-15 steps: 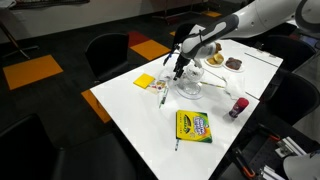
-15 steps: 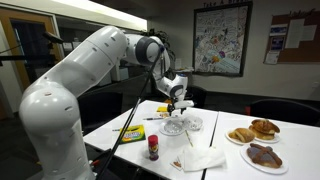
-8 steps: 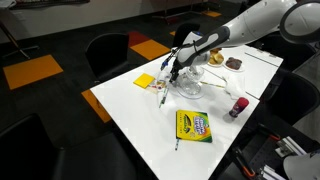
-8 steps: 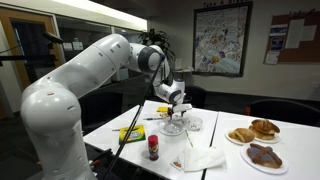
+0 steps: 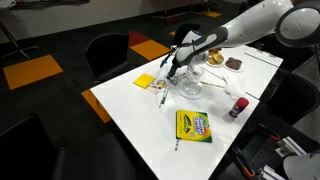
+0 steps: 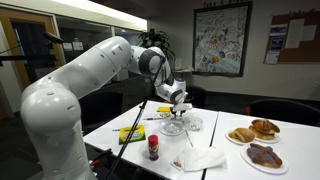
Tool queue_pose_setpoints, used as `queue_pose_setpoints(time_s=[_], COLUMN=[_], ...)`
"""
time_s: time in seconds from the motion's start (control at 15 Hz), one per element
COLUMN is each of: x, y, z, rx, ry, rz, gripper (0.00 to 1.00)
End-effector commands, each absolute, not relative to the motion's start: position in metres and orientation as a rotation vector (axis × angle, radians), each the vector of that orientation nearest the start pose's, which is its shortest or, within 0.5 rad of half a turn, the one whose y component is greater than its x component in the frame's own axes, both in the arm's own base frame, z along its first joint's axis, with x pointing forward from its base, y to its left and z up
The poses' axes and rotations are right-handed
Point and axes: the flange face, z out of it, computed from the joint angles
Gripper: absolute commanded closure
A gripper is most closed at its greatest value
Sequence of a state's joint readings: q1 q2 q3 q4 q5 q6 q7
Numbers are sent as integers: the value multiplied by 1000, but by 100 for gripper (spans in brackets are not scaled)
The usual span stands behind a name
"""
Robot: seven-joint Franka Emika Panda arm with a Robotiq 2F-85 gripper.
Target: Put the glass lid on the white plate, then put a piece of paper in the glass cup
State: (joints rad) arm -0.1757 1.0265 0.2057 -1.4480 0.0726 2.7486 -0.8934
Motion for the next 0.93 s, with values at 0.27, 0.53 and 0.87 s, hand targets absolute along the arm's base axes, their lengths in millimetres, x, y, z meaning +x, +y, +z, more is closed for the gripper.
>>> queue_pose_setpoints(time_s=[0.27, 0.53, 0.87], x=[735, 726, 692], y=[-19, -21, -48], z=[108, 146, 195], rx=[-2839, -2812, -2899], ry=[-1015, -1011, -982], rz=[-524, -564, -384], gripper=[100, 98, 98])
